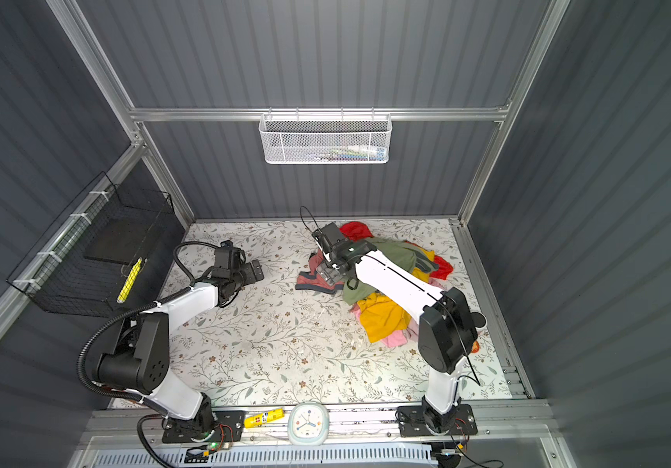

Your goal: Pick out a specific cloth from the pile

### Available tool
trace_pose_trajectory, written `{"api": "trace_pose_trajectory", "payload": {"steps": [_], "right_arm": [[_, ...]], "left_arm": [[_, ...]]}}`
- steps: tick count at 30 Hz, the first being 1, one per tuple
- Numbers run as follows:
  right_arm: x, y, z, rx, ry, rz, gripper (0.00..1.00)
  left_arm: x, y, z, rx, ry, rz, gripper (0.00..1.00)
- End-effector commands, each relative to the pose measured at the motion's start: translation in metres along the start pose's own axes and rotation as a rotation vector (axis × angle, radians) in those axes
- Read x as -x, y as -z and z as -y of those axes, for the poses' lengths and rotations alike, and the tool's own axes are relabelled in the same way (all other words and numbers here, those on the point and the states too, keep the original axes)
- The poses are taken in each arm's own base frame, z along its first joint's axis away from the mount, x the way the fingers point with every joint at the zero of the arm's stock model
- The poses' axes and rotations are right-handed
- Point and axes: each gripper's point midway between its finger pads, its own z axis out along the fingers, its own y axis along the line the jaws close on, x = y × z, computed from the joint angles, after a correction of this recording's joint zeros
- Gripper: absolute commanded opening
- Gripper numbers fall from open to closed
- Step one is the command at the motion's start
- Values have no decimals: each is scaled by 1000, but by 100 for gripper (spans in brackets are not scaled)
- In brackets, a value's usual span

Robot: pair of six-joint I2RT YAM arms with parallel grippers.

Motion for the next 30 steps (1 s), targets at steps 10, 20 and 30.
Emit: {"api": "trace_pose_trajectory", "payload": {"steps": [10,20,30], "right_arm": [[-87,26,-50,10,269,-218,86],[-135,25,-85,104,248,-385,73],[-149,-10,-106,115,257,-464,66]], "left_arm": [[-22,5,-13,35,-21,-50,100],[-26,4,-13,27,-23,-58,100],[-33,4,-14,25,-30,-78,100]]}}
